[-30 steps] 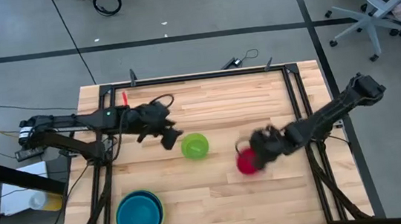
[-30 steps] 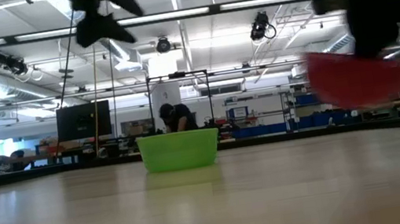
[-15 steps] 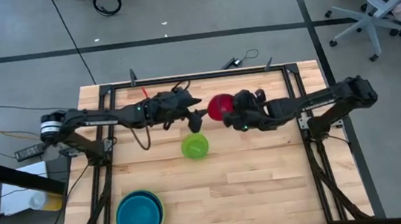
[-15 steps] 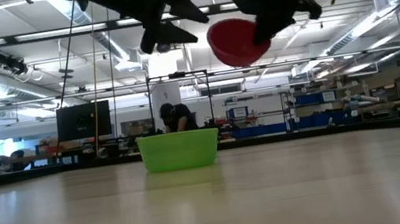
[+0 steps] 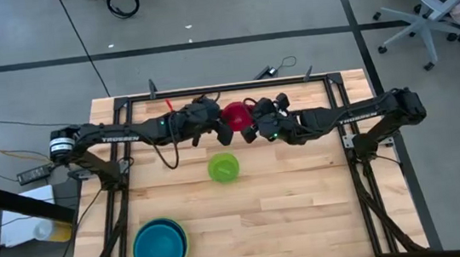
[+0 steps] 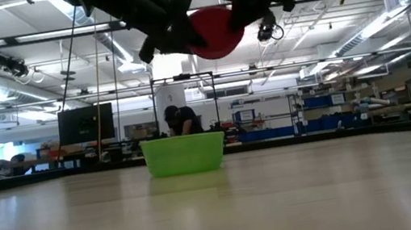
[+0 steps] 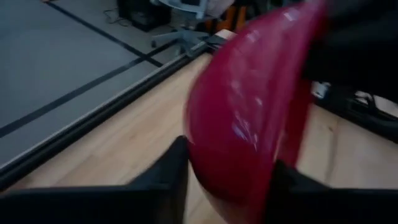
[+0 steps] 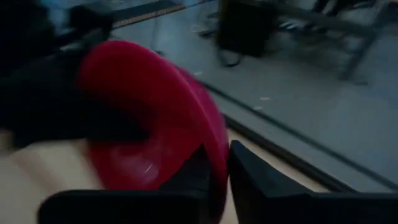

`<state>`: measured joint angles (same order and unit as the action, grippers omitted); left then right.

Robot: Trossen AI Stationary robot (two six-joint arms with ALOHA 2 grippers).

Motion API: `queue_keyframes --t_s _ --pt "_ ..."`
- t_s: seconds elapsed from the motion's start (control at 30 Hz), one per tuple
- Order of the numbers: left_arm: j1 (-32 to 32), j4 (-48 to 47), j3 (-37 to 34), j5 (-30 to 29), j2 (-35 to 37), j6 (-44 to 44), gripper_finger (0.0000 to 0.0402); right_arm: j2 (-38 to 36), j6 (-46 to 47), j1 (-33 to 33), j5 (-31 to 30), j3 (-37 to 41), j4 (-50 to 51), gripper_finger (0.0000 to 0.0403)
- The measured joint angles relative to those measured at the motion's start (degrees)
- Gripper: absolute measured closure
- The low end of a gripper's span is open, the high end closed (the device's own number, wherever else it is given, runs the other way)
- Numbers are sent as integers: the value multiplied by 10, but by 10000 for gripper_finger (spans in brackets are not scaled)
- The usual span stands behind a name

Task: Nest bowls inside each other
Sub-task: Stack the red bowl on top of the blue bowl

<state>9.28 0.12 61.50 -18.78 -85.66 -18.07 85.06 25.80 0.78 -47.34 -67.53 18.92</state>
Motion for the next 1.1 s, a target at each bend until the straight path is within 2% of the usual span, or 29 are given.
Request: queue_keyframes --t_s 0.07,0.13,0.27,0.33,0.4,0.47,0.5,0.57,0.67,0.77,0.93,1.1 --pt "5 -25 3 -10 10 -7 352 -9 1 -5 33 -12 14 339" --pt "10 -72 15 -1 21 -19 382 -20 4 -11 84 -26 21 311" --pt "38 -233 55 98 41 -18 373 -47 -3 -39 228 -52 31 247" --pt "55 -350 72 176 44 13 371 -57 7 -59 283 -64 27 220" --pt "63 -417 97 232 41 44 373 -58 25 -74 363 -68 12 201" --pt "69 -518 110 261 49 65 377 -52 26 -81 458 -64 -2 188" --pt "72 -561 112 279 52 81 379 -50 29 -80 485 -64 -6 185" --pt "70 -628 111 322 47 113 381 -50 32 -76 484 -64 -11 182" --pt "39 -726 111 405 51 132 381 -49 41 -78 448 -62 12 183" --pt "-28 -803 111 417 65 93 377 -44 61 -81 446 -43 40 185" --pt "-192 -770 112 411 100 -11 369 -47 79 -82 428 -6 74 185" --pt "-324 -713 105 395 97 -92 369 -45 110 -83 440 62 47 186"
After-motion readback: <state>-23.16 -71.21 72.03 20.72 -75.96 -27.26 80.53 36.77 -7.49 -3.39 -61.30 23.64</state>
